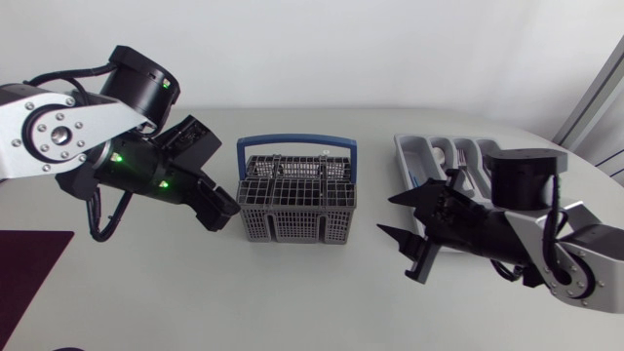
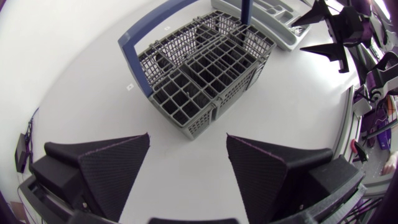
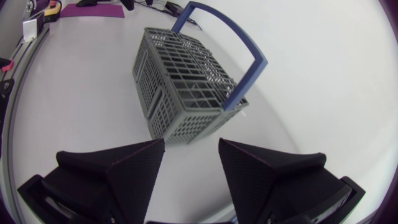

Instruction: Unload the cutlery basket into the drawer organizer.

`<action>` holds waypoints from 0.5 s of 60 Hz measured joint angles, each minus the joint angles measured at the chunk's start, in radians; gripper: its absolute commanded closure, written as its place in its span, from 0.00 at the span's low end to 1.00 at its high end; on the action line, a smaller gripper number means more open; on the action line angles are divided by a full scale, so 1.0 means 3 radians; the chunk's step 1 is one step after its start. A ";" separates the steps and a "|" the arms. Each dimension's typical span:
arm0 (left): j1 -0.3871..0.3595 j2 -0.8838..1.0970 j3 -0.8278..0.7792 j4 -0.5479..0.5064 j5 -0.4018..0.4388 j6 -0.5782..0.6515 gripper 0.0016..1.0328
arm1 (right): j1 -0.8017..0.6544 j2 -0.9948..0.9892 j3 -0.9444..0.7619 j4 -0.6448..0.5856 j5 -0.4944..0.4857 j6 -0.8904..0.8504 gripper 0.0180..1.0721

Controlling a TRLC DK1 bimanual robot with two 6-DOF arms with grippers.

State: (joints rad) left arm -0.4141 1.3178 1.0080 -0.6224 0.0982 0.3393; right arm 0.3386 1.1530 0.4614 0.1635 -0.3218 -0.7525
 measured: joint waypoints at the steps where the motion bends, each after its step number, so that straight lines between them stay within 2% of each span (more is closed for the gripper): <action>1: 0.0000 -0.0009 -0.0004 0.0000 0.0001 0.0000 0.05 | 0.0036 0.0038 0.0022 0.0024 0.0014 0.0034 0.39; 19: 0.0071 -0.0210 -0.0144 0.0005 0.0001 0.0000 0.05 | 0.0238 0.0680 0.0234 0.0491 0.0179 0.0380 0.39; 30: 0.0088 -0.0261 -0.0161 0.0006 0.0001 0.0001 0.05 | 0.0376 0.0835 0.0320 0.0528 0.0282 0.0443 0.39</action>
State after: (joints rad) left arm -0.3878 1.2396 0.9596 -0.6205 0.0986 0.3397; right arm 0.4515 1.4036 0.5575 0.3218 -0.2371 -0.6197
